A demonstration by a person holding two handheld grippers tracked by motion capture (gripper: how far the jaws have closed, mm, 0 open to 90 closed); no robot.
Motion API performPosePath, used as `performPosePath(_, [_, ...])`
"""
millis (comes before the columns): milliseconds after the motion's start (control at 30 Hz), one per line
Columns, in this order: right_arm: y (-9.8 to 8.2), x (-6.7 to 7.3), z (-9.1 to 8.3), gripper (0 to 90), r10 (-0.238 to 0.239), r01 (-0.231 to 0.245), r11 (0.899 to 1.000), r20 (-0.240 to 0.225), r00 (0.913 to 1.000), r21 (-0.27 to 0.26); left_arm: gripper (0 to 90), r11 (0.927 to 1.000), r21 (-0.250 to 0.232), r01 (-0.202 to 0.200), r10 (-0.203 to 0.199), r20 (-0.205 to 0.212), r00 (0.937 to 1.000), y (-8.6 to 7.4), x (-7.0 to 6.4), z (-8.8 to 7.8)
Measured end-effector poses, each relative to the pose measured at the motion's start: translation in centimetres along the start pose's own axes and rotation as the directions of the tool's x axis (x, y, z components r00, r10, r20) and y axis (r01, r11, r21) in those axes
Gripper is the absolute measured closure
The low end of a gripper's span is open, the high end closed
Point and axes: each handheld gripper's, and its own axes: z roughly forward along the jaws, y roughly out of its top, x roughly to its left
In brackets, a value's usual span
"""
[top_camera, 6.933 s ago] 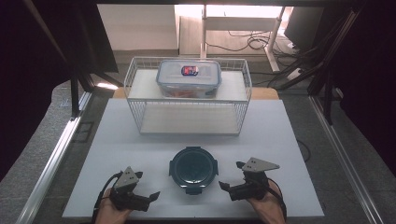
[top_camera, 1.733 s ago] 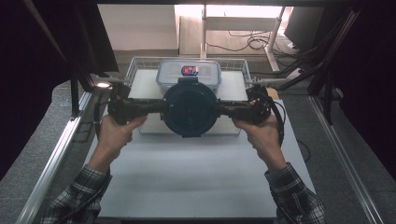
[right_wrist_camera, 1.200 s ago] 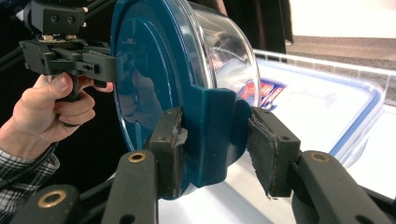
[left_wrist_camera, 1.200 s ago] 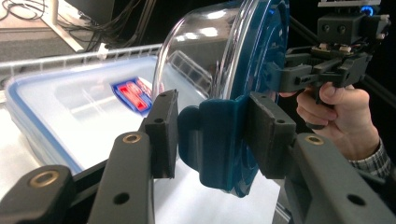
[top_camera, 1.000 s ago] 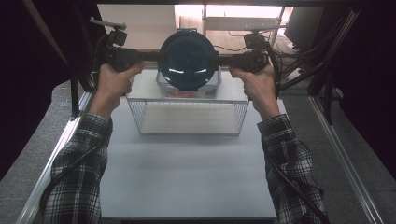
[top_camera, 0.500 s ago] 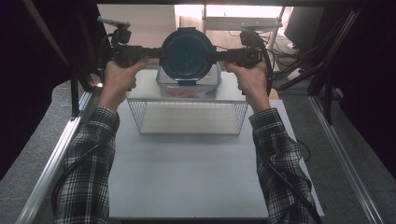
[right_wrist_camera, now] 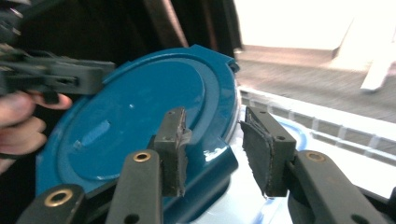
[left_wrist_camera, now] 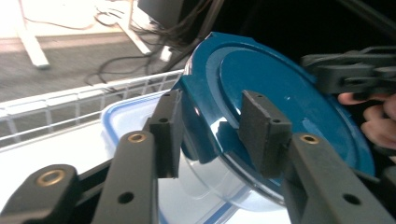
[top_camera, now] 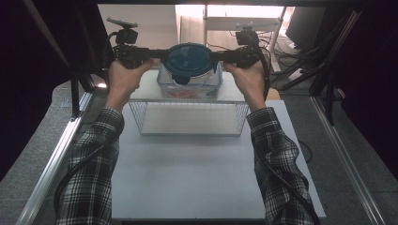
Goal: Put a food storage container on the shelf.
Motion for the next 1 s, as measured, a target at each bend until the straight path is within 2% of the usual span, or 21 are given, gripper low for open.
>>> performPosePath(100, [-0.2, 0.6, -1.5, 65.4, -0.022, 0.022, 0.999, -0.014, 0.9997, -0.036, 57.5, 0.9999, -0.011, -0.007, 0.007, -0.008, 0.9999, -0.1, -0.2, -0.4])
performPosePath(133, [-0.4, 1.1, -2.2, 70.8, -0.035, 0.034, 0.998, -0.015, 0.9993, -0.049, 58.1, 0.9999, -0.008, -0.007, 0.007, -0.008, 0.9999, -0.2, -0.2, -0.4])
performPosePath(200, [-0.9, 1.8, -3.0, 77.1, -0.066, 0.064, 0.997, -0.032, 0.9973, -0.048, 60.1, 0.9999, -0.006, -0.011, 0.011, -0.009, 0.9999, -0.2, -0.4, -0.3])
performPosePath(300, [-2.3, 3.4, -3.7, 85.8, -0.137, 0.137, 0.991, -0.012, 0.9905, 0.005, 60.9, 0.9999, -0.001, -0.012, 0.012, -0.024, 0.9996, -0.2, -0.7, -0.2])
performPosePath(400, [-3.6, 3.8, -3.4, 88.4, -0.16, 0.162, 0.985, -0.03, 0.9867, 0.064, 61.0, 0.9999, -0.011, -0.008, 0.008, -0.028, 0.9996, -0.4, -0.8, -0.2])
performPosePath(467, [-4.2, 3.5, -2.7, 88.4, -0.154, 0.157, 0.984, -0.044, 0.9871, 0.084, 61.1, 0.9997, -0.022, -0.005, 0.005, -0.024, 0.9997, -0.6, -0.7, -0.2])
performPosePath(567, [-4.4, 2.9, -1.9, 88.5, -0.137, 0.139, 0.987, -0.027, 0.9902, 0.08, 61.0, 0.9992, -0.04, 0.007, -0.008, -0.017, 0.9998, -0.8, -0.6, -0.1])
performPosePath(633, [-4.3, 2.5, -1.4, 88.7, -0.124, 0.126, 0.989, -0.03, 0.9919, 0.077, 60.9, 0.9988, -0.049, 0.005, -0.007, -0.021, 0.9998, -0.9, -0.7, 0.0])
performPosePath(700, [-4.2, 2.3, -0.9, 88.8, -0.116, 0.117, 0.99, -0.009, 0.9932, 0.075, 60.7, 0.9986, -0.053, 0.003, -0.005, -0.031, 0.9995, -0.9, -0.8, 0.1])
performPosePath(833, [-3.9, 1.5, -0.5, 88.8, -0.085, 0.085, 0.995, -0.005, 0.9964, 0.059, 60.1, 0.9982, -0.061, -0.003, 0.0, -0.047, 0.9989, -0.9, -0.9, 0.2])
performPosePath(1000, [-3.4, 1.2, -0.2, 88.8, -0.08, 0.079, 0.995, 0.012, 0.9967, 0.059, 59.7, 0.9977, -0.067, -0.007, 0.003, -0.059, 0.9982, -0.8, -1.0, 0.4])
